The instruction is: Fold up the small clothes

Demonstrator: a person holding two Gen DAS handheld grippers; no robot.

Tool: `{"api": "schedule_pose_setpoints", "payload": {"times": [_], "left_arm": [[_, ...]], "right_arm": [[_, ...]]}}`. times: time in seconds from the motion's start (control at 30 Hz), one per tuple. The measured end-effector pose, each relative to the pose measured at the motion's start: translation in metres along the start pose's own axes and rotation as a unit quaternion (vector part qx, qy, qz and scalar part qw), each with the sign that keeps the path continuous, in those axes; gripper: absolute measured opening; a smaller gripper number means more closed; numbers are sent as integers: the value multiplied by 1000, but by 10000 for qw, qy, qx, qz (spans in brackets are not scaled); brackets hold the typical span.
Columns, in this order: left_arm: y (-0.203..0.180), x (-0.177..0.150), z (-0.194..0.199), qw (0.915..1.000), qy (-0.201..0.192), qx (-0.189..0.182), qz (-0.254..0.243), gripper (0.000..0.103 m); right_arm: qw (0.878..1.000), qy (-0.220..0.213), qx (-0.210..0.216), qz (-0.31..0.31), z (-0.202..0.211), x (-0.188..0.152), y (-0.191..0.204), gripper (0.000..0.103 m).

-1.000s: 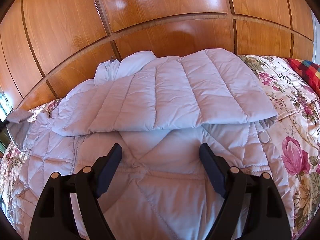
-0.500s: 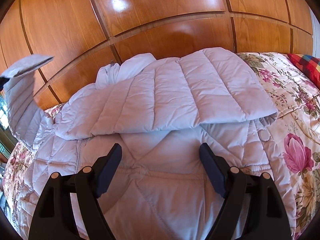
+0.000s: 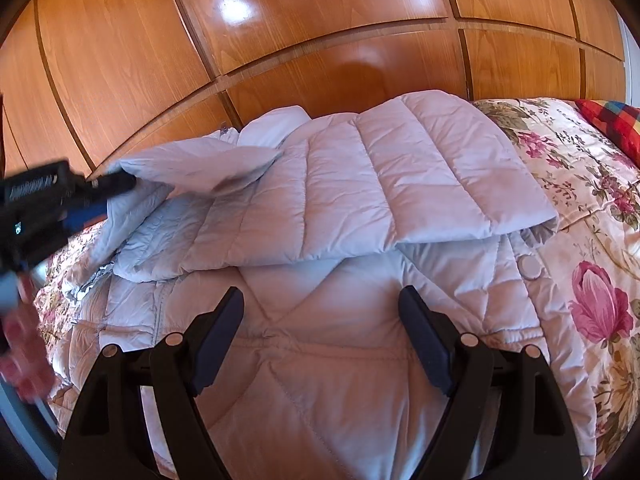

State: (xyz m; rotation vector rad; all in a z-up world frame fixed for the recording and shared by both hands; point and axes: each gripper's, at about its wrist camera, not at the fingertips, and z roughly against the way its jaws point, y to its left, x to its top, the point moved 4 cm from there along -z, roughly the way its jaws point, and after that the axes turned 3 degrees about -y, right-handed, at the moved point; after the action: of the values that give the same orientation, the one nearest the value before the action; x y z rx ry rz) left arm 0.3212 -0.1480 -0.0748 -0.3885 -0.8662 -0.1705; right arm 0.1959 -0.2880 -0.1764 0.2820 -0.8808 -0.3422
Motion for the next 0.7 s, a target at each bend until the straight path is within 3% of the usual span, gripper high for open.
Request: {"api": "schedule_pose_setpoints", "payload": {"times": [0.03,0.1,0.17,0.27,0.4,0.57,0.63,0.7], "left_arm": [[1,-7,0,10000,52,-64,-19,36],[4,-16,8,9997,90,-222,-9,64],[16,-23,24,9994,-41,-319,125,72],[45,-28,43,9990,-168,-229,332,72],[109,-36,61,9952,-227,369,873,72],[196,-60,77,9741,-188,1038,2001,62],[216,-70,80,9680,-150,1096,2252,57],[229,-79,82,9644,-112,1069,2417,53]], "right_arm": [[10000,1,5,-7,0,0,0,80],[10000,-5,18,-21,-1,0,-1,80],[10000,-14,32,-33,0,0,-1,80],[10000,-19,36,-39,0,1,-2,80],[10000,-26,38,-39,0,1,-2,80],[9993,-299,200,-42,13,3,1,74],[9966,-614,542,-74,30,8,3,73],[9950,-666,742,-103,38,15,8,73]]}}
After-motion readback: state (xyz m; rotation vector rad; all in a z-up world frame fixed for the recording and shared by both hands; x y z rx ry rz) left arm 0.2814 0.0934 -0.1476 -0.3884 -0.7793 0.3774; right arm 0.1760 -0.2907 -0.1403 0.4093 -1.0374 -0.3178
